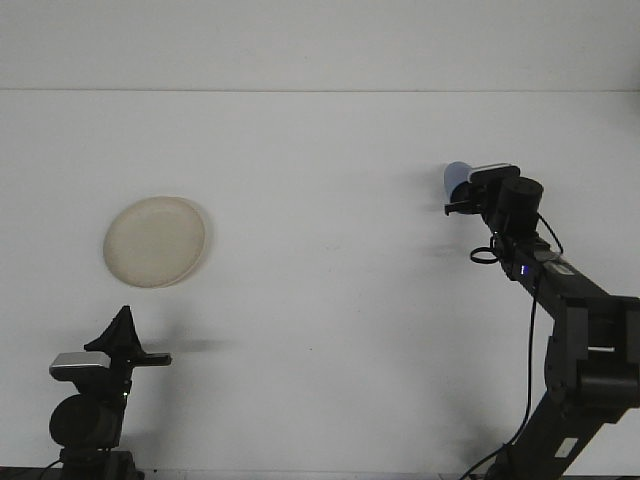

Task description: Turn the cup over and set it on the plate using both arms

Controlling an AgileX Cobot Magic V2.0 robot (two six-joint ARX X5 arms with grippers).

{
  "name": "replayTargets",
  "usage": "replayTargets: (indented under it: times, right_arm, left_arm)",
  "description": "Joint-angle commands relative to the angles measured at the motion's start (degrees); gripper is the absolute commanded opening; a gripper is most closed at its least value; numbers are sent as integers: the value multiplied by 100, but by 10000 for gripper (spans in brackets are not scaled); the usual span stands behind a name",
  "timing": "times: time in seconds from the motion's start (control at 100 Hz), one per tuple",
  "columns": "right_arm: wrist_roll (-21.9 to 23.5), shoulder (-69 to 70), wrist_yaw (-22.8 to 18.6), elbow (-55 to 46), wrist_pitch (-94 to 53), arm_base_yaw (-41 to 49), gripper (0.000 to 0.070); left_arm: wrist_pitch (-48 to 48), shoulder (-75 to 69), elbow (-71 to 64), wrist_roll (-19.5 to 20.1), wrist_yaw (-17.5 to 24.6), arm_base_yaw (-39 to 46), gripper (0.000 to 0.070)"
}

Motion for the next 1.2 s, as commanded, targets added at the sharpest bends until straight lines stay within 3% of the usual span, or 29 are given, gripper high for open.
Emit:
replayTargets:
  times: [0.0,0.29,0.44,0.67,0.87,1.19]
  right_arm:
    - [625,-409,-195,90,-201,-39,0]
    - [1641,-2218,-1397,90,-2059,-96,0]
    - [1762,-3010,-2068,90,-2859,37,0]
    - [1585,-3722,-2350,142,-4033,669,0]
    - [979,-3565,-2267,651,-5810,1622,0]
    - [498,-2540,-1209,1694,-7934,3532,0]
  left_arm:
    - [52,-4,-114,-33,-39,4,14]
    - [55,-4,-114,-33,-39,4,14]
    - [55,-7,-114,-33,-39,4,14]
    - [55,-4,-114,-37,-39,4,14]
    - [55,-4,-114,-273,-39,4,14]
    - [55,-4,-114,-1502,-37,4,14]
